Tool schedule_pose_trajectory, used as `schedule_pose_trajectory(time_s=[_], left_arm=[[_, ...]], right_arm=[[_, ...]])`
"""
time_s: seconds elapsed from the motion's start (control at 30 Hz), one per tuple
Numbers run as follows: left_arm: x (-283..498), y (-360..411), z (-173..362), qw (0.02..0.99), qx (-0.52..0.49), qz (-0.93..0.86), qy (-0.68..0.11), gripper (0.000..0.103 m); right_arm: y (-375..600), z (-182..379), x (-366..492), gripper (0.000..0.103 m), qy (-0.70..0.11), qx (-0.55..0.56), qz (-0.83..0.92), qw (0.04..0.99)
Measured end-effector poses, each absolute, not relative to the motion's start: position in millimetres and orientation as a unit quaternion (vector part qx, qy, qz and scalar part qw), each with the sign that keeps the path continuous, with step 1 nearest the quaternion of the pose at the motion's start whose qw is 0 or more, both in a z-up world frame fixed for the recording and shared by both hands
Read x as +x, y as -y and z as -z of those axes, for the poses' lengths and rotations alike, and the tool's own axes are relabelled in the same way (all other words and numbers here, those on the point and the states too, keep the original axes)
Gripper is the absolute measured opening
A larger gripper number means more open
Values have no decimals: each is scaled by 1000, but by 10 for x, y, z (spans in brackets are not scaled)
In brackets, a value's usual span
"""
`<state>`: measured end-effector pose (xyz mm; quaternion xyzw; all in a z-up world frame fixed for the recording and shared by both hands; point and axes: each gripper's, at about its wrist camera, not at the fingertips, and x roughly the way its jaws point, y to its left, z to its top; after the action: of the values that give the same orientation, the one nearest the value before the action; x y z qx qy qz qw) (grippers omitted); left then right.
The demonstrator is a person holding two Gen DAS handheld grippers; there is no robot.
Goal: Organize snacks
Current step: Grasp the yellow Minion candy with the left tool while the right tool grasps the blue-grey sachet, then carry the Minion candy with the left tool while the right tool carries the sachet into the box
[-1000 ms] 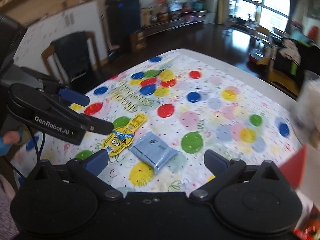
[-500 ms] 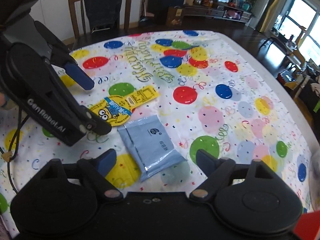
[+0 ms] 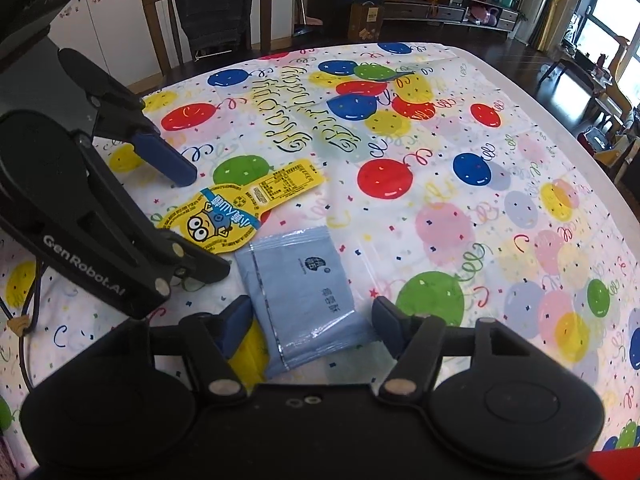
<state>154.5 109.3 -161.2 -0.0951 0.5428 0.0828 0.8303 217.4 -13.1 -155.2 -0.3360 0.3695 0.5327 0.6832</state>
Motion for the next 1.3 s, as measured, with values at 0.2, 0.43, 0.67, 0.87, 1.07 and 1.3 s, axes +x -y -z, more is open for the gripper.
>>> schedule_pose_trajectory(time_s=[0.2,0.43,0.67,0.87,1.07,1.3], left_arm=[[1554,-1039,1602,835,-74,-82,-539,58],[1558,-998,1592,836,-70,-80,-539,51],[1515,-1054,1571,830,-103,-82,-542,51],[1401,-1029,1491,831,-111,-79,-540,51],[1283,-945,1298,838,-115,-66,-530,51],[1217,-707,952,857,-101,-38,-504,51]], right_arm=[[226,1538,2146,55,-384,-322,-512,698],[345,1496,2058,54,-395,-290,-474,732],[465,1386,1977,53,-417,-233,-428,767],[628,1258,1825,53,-421,-197,-397,791],[882,1098,1679,53,-423,-163,-368,812],[1278,816,1578,53,-408,-122,-332,842]])
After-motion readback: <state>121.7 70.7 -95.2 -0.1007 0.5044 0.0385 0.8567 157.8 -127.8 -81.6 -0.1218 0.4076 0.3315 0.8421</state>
